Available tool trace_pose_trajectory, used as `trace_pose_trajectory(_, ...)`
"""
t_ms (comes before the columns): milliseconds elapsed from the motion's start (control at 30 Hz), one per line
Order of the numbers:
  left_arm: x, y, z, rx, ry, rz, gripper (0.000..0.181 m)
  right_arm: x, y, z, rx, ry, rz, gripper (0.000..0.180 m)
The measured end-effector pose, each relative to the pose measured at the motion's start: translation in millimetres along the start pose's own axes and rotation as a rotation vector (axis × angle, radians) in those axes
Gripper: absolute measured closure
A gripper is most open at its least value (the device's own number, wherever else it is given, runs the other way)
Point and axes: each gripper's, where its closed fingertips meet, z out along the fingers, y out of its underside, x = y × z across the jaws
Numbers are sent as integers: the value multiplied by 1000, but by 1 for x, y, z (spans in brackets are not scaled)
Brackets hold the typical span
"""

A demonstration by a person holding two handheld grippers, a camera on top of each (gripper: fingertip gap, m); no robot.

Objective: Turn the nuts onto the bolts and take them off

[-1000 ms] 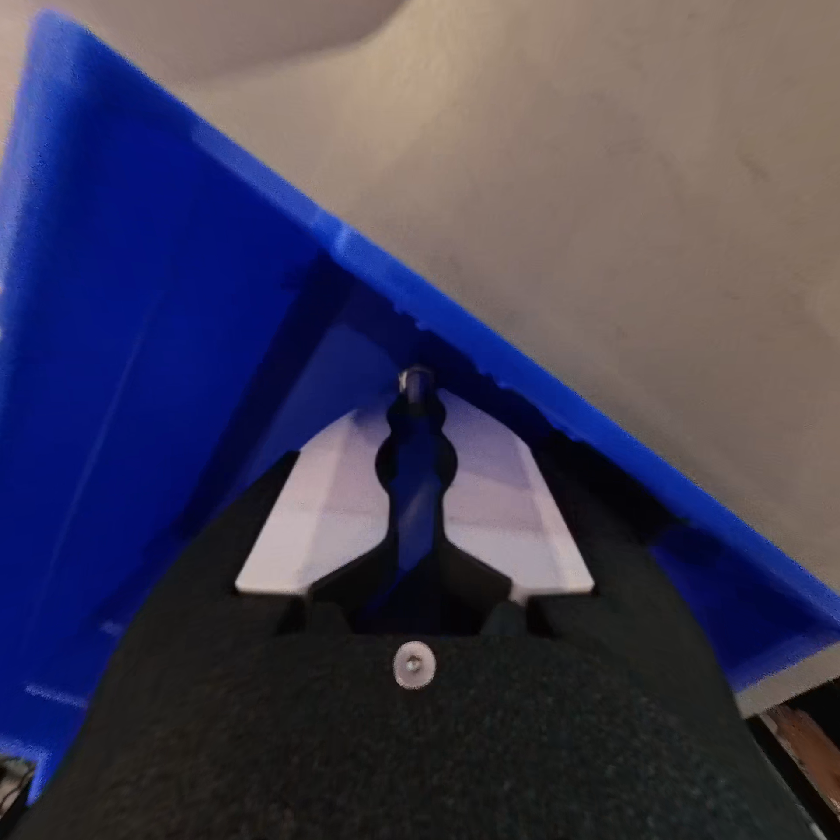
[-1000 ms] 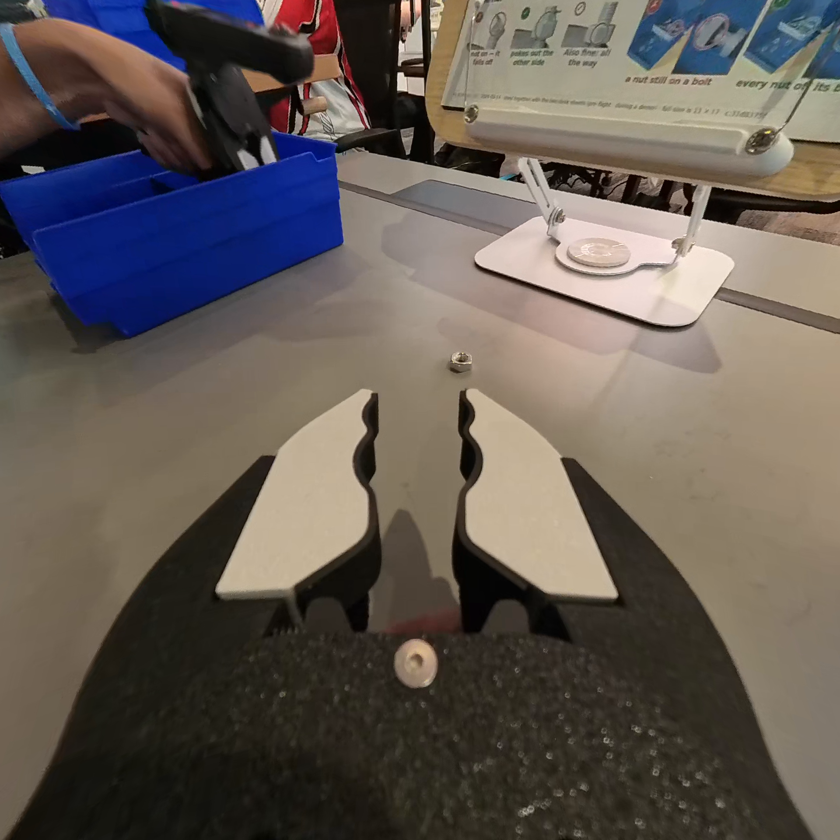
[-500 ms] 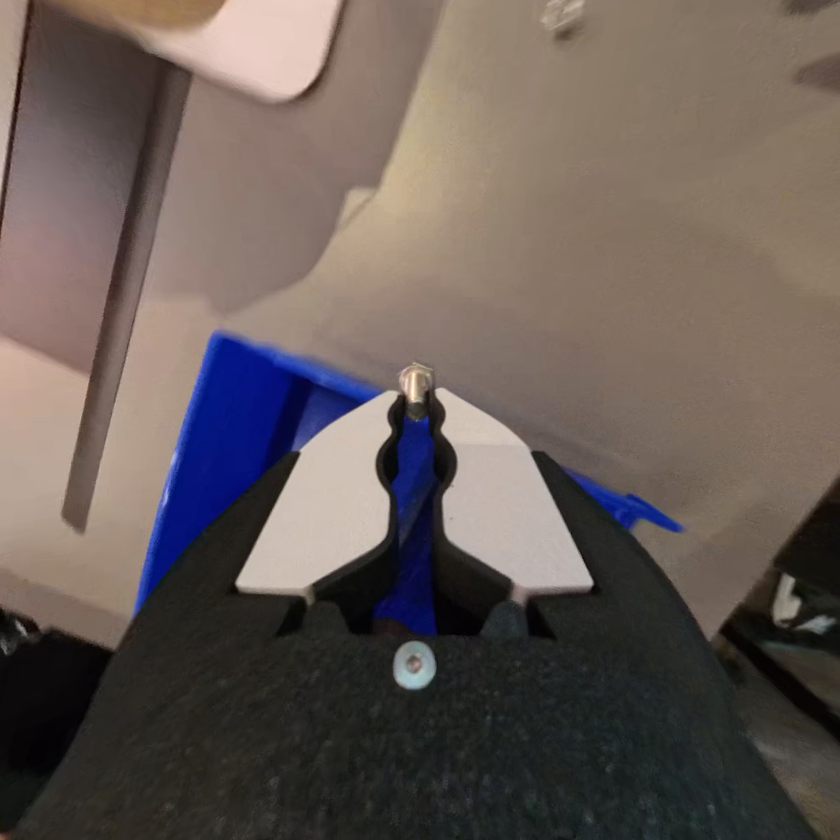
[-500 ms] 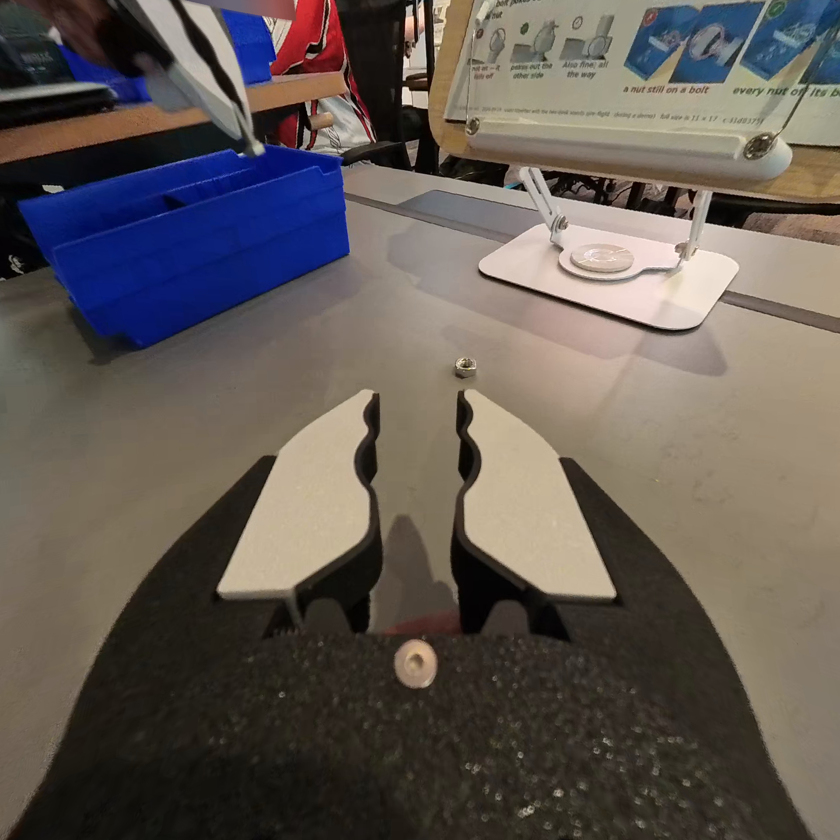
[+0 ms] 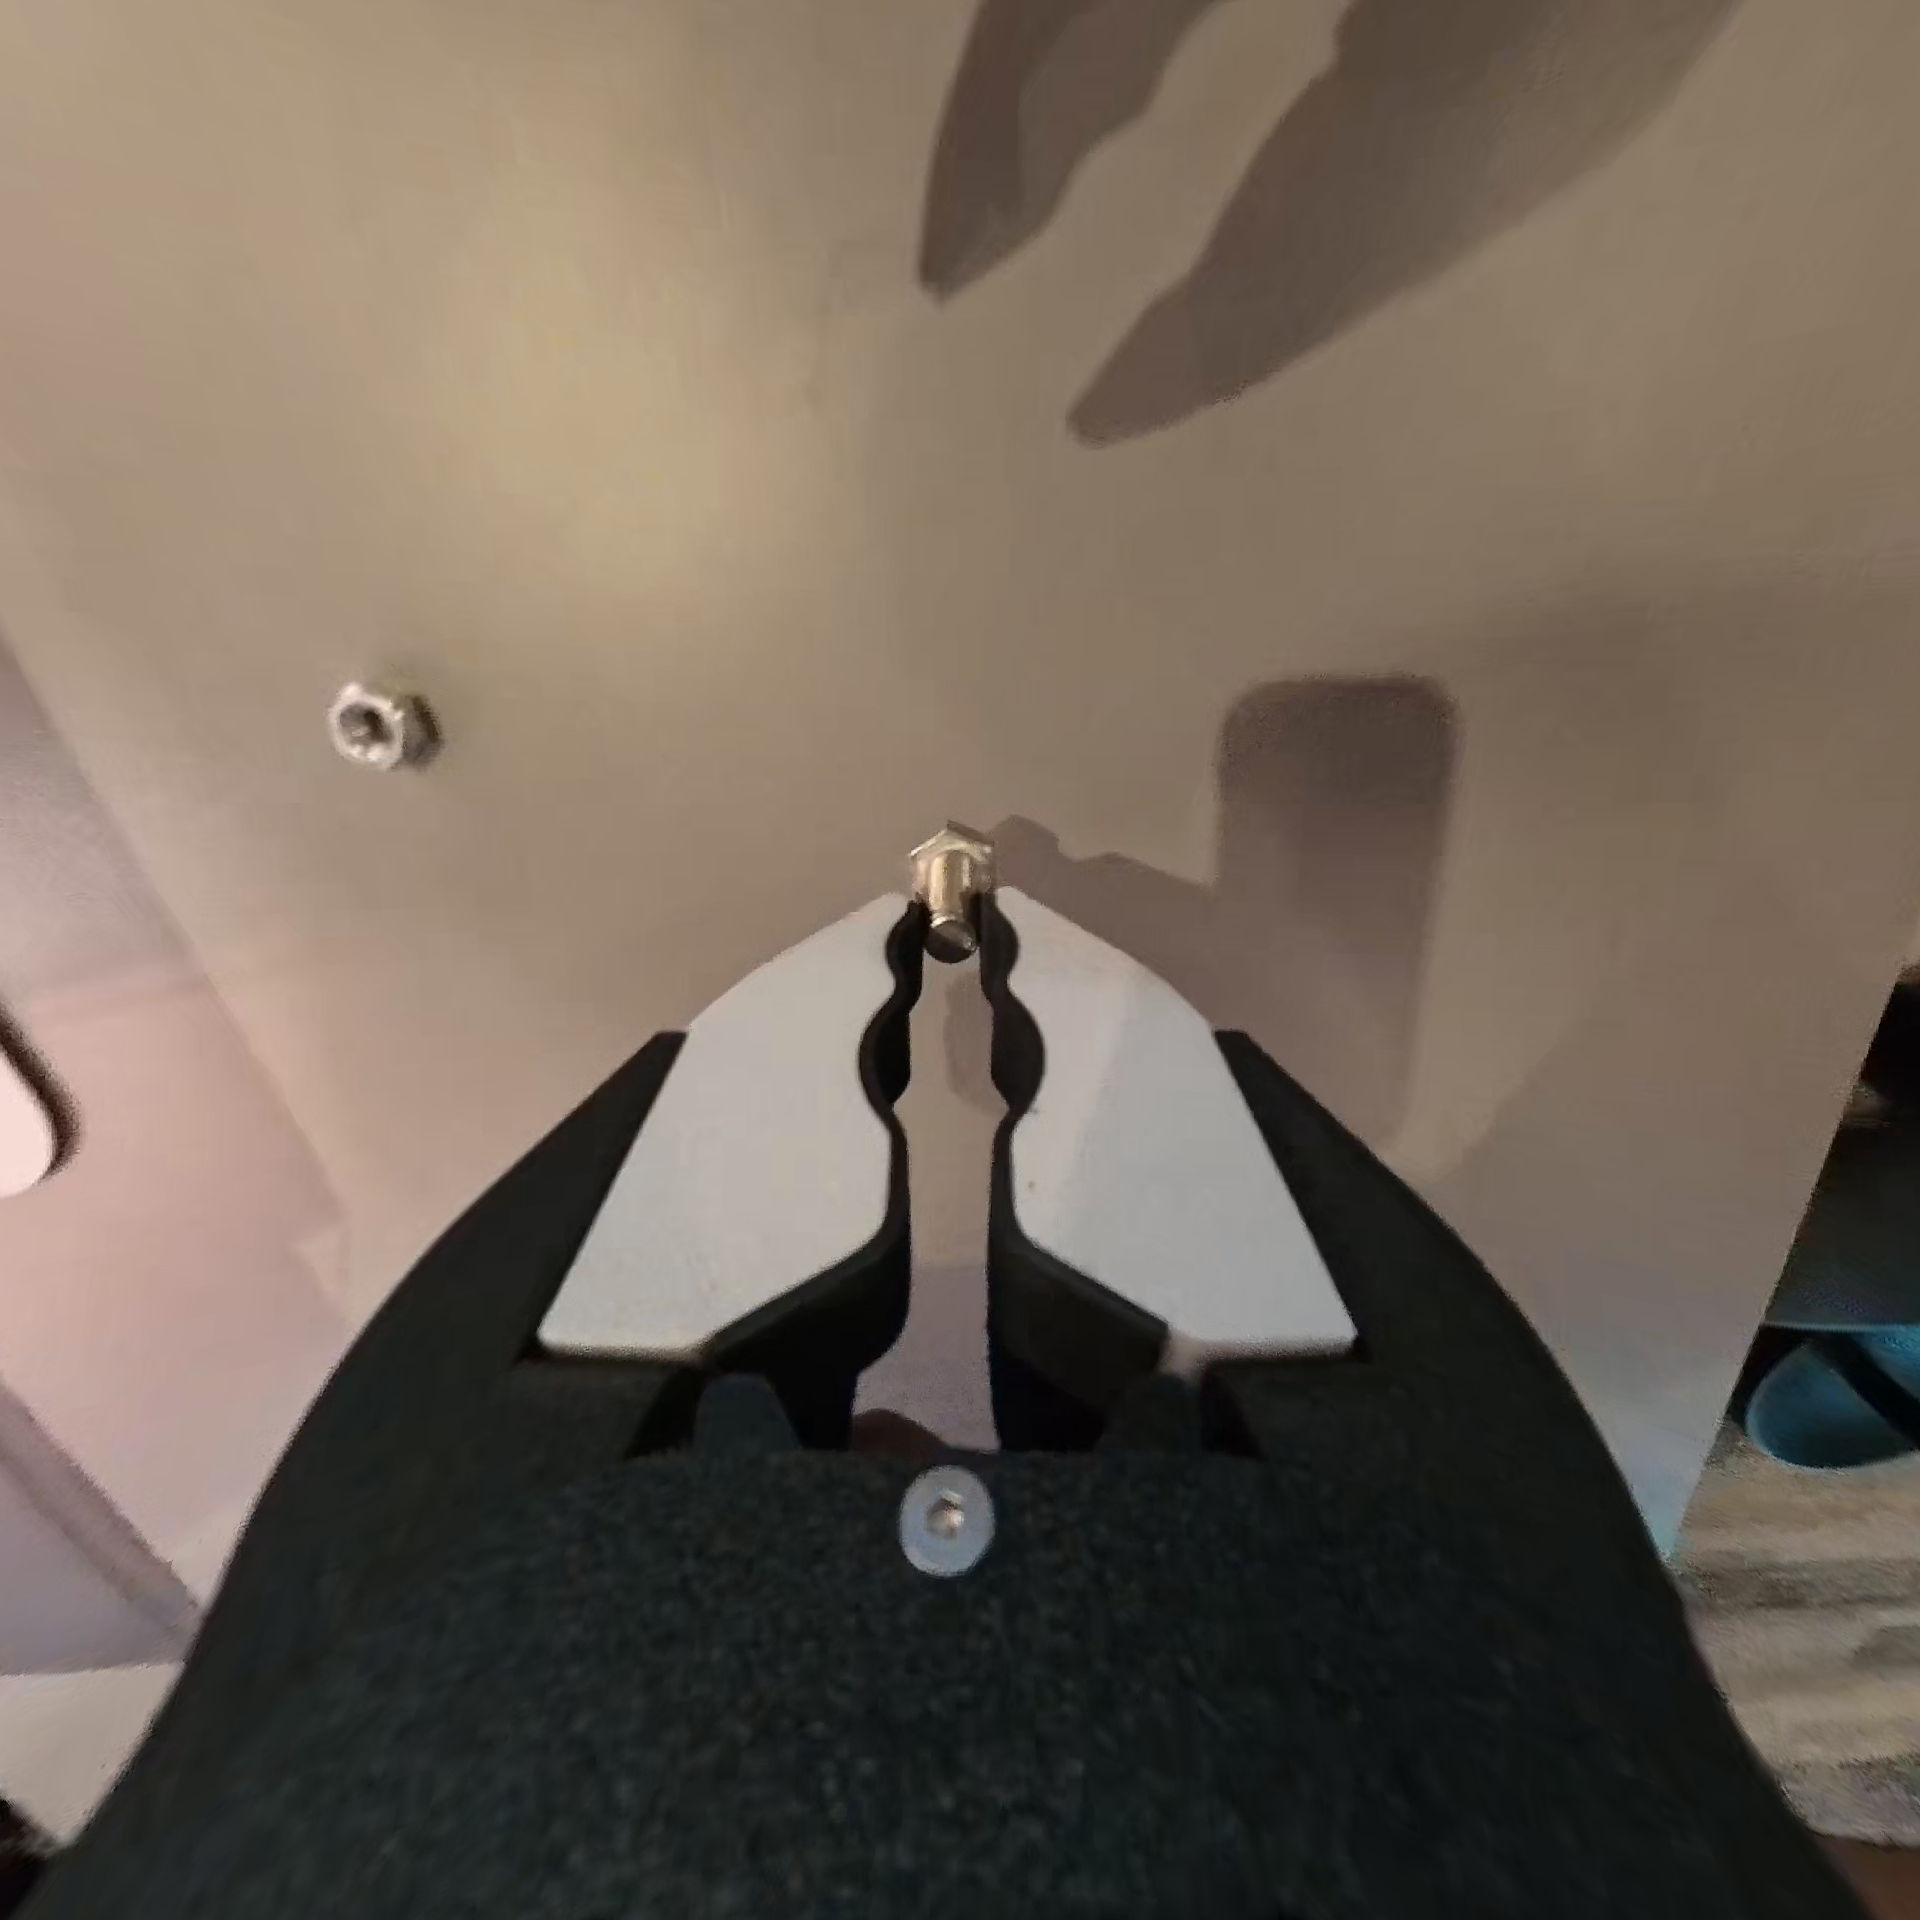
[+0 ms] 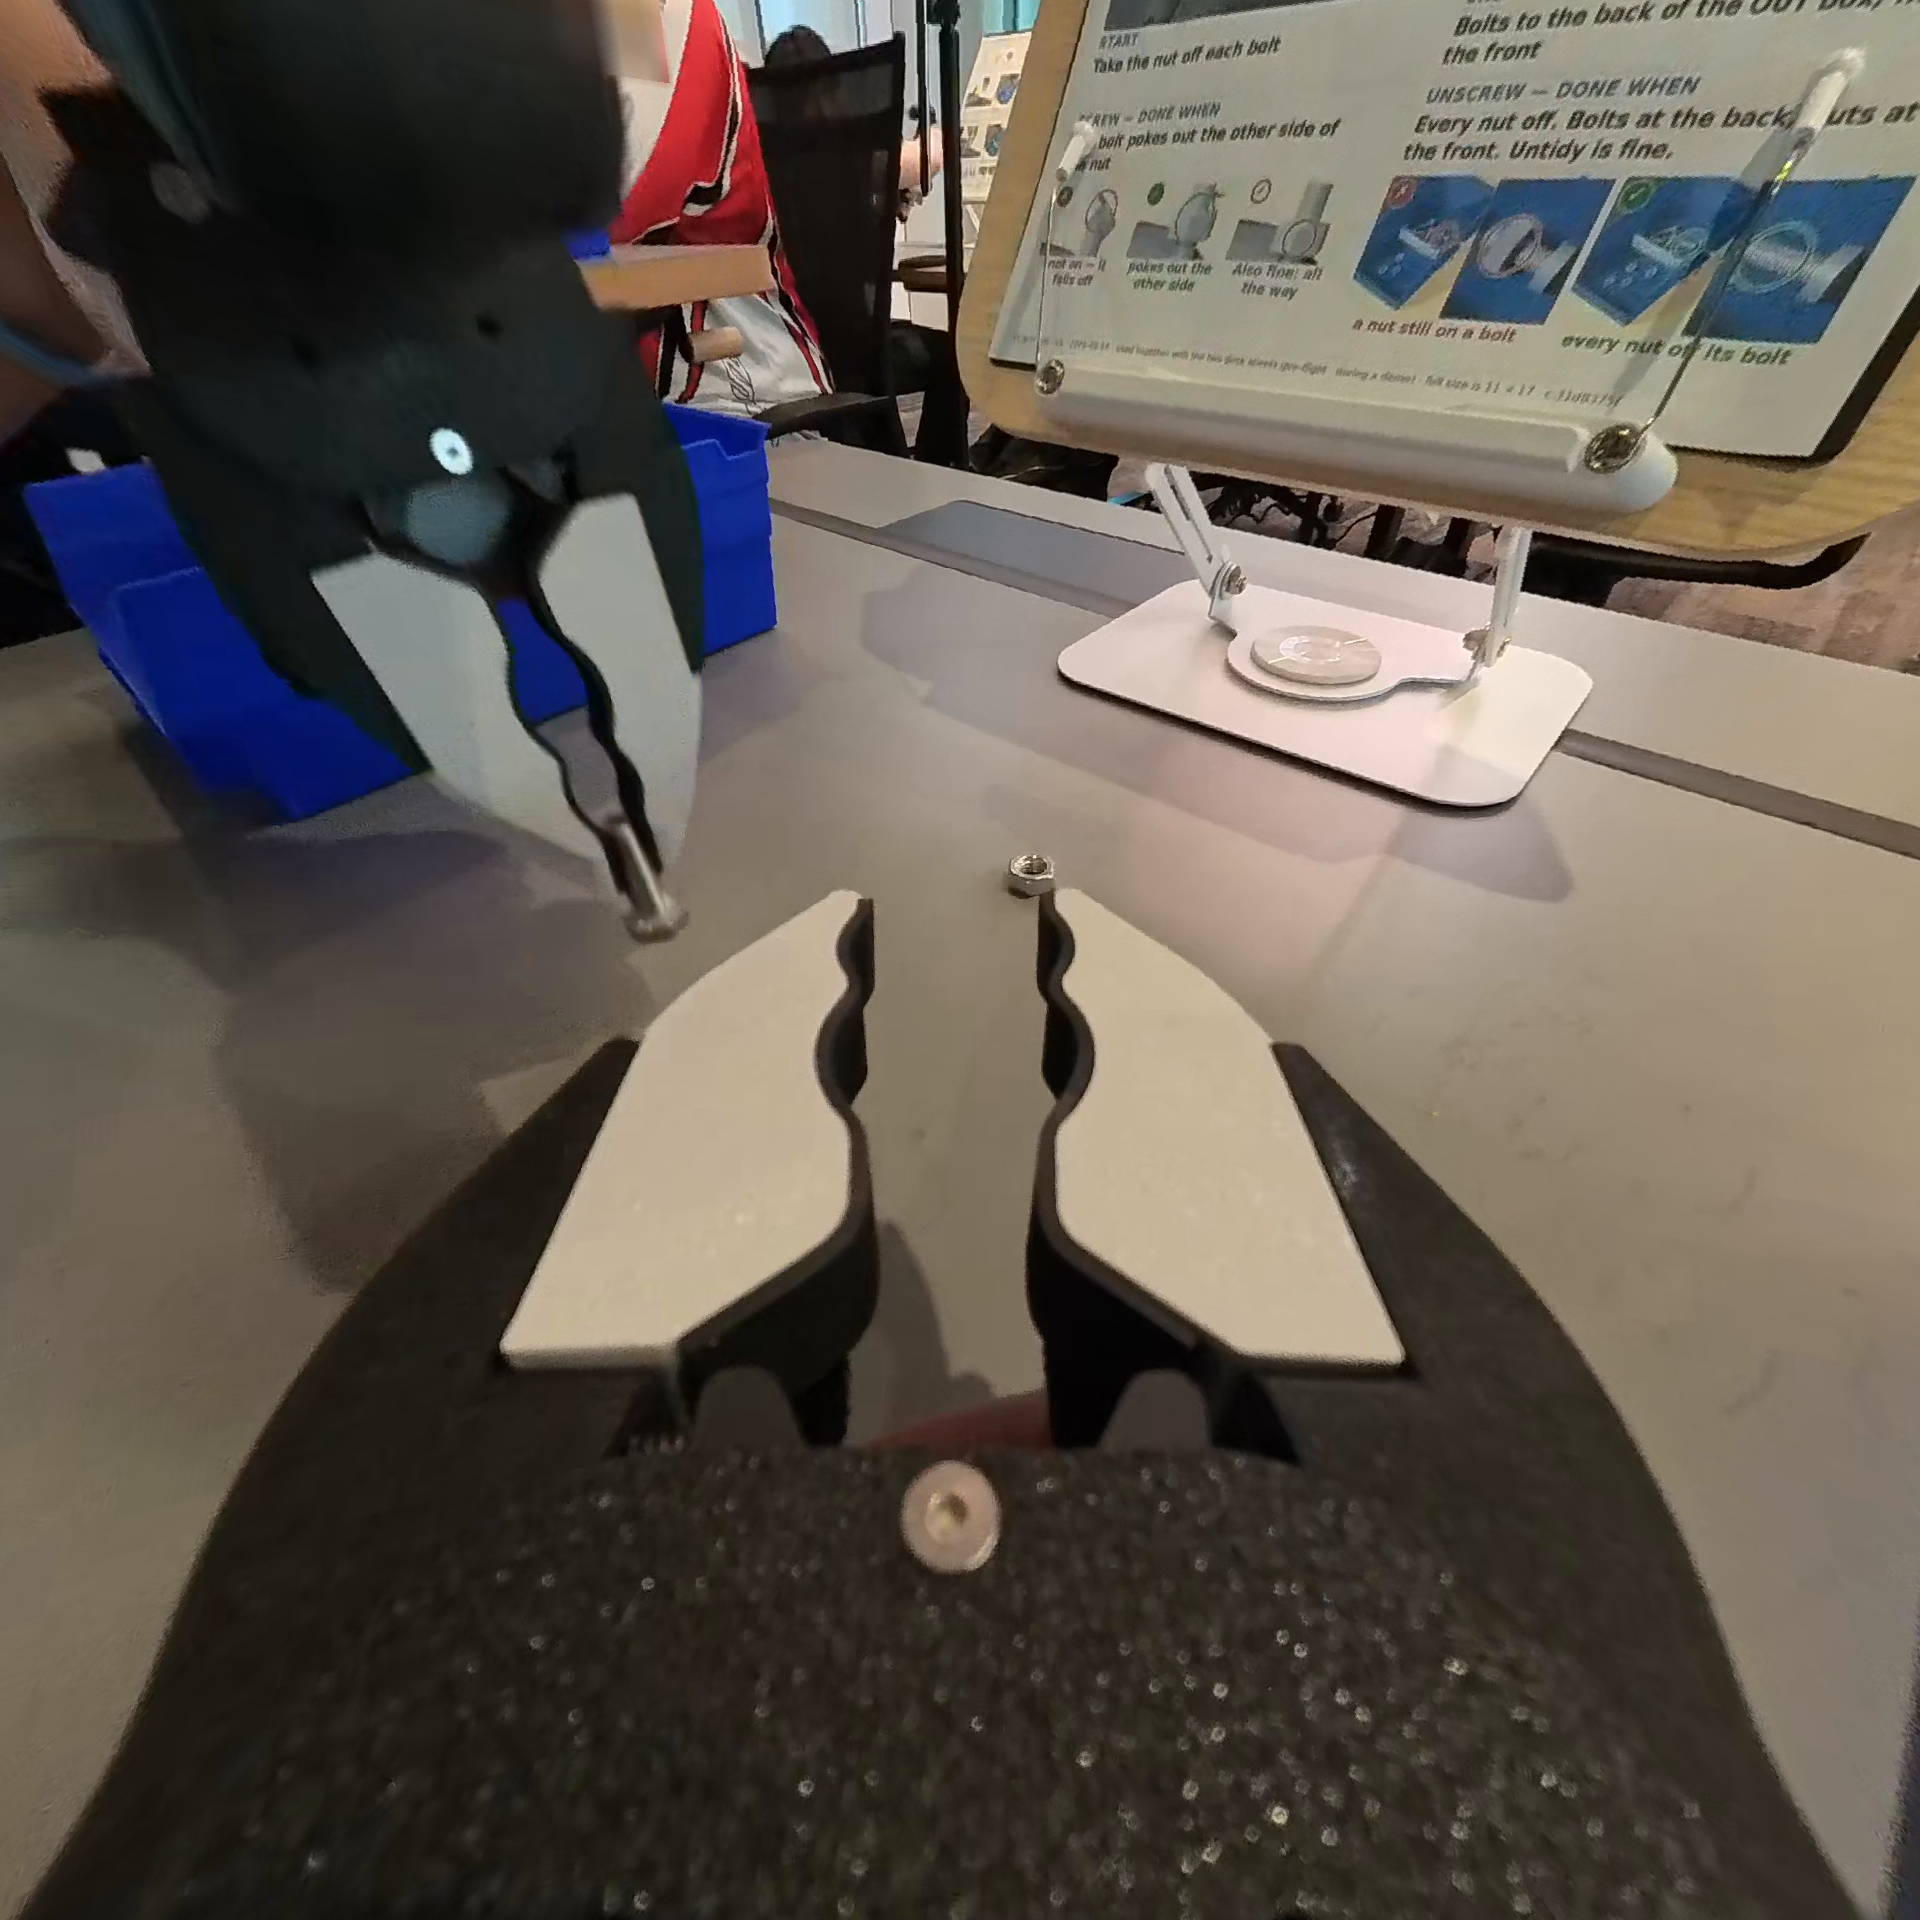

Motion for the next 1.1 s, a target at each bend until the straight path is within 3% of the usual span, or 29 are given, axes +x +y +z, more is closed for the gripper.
trace_pose_trajectory(533, -14, -3, 38, -40, -6, -72, 171, -5, 7, 3, -37, -8, -26, 150)
trace_pose_trajectory(767, -20, -12, 32, 182, -76, -217, 141, -6, 9, 4, -48, -13, -24, 150)
trace_pose_trajectory(933, -23, -14, 11, 457, -310, -438, 140, -6, 9, 4, -49, -17, -23, 150)
trace_pose_trajectory(1100, -11, -5, 26, 526, -444, -621, 140, -9, 10, 5, -54, -24, -32, 150)
